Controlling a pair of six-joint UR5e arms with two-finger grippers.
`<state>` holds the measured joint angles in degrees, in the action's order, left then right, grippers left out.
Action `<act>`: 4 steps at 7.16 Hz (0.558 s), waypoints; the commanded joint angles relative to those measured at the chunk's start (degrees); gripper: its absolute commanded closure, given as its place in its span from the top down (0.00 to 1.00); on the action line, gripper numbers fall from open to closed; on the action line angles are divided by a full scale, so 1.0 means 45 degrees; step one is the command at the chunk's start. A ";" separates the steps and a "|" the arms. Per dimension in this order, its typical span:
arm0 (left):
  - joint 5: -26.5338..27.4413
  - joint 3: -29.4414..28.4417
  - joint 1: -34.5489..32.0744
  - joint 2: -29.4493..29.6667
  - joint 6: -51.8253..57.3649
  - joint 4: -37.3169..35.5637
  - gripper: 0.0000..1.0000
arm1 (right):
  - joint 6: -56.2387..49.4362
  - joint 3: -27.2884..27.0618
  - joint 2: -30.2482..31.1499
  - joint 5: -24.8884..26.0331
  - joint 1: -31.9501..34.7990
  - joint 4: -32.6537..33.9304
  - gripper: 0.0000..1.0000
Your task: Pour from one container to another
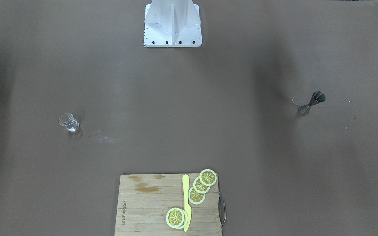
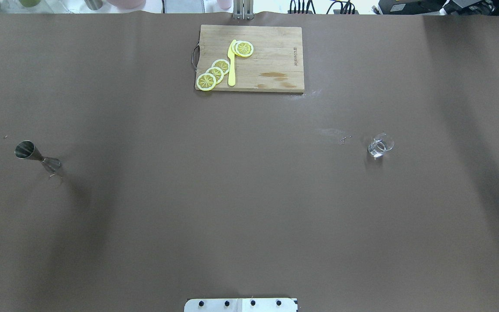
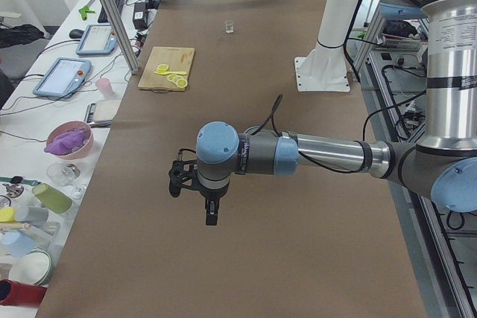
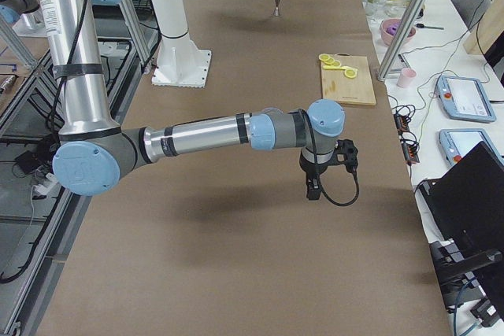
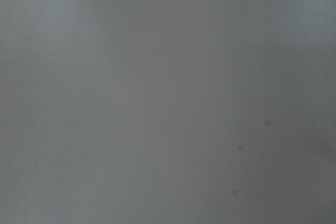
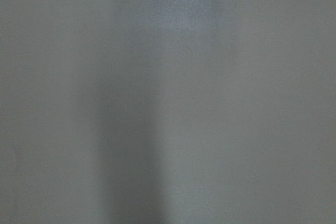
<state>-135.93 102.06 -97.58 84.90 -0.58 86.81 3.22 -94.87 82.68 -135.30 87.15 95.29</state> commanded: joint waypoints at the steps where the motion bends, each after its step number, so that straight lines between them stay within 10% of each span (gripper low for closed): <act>1: 0.0070 0.0053 0.0004 0.0001 0.0011 -0.0014 0.98 | 0.0027 0.0163 0.0143 0.0007 -0.0032 0.0016 1.00; 4: 0.0110 0.0035 0.0005 0.0020 0.0050 -0.0014 0.98 | 0.0203 0.0184 0.0395 0.0008 -0.0032 0.0036 1.00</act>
<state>-135.47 102.32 -97.56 84.97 -0.43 86.75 4.01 -94.14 83.78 -135.24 87.02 95.44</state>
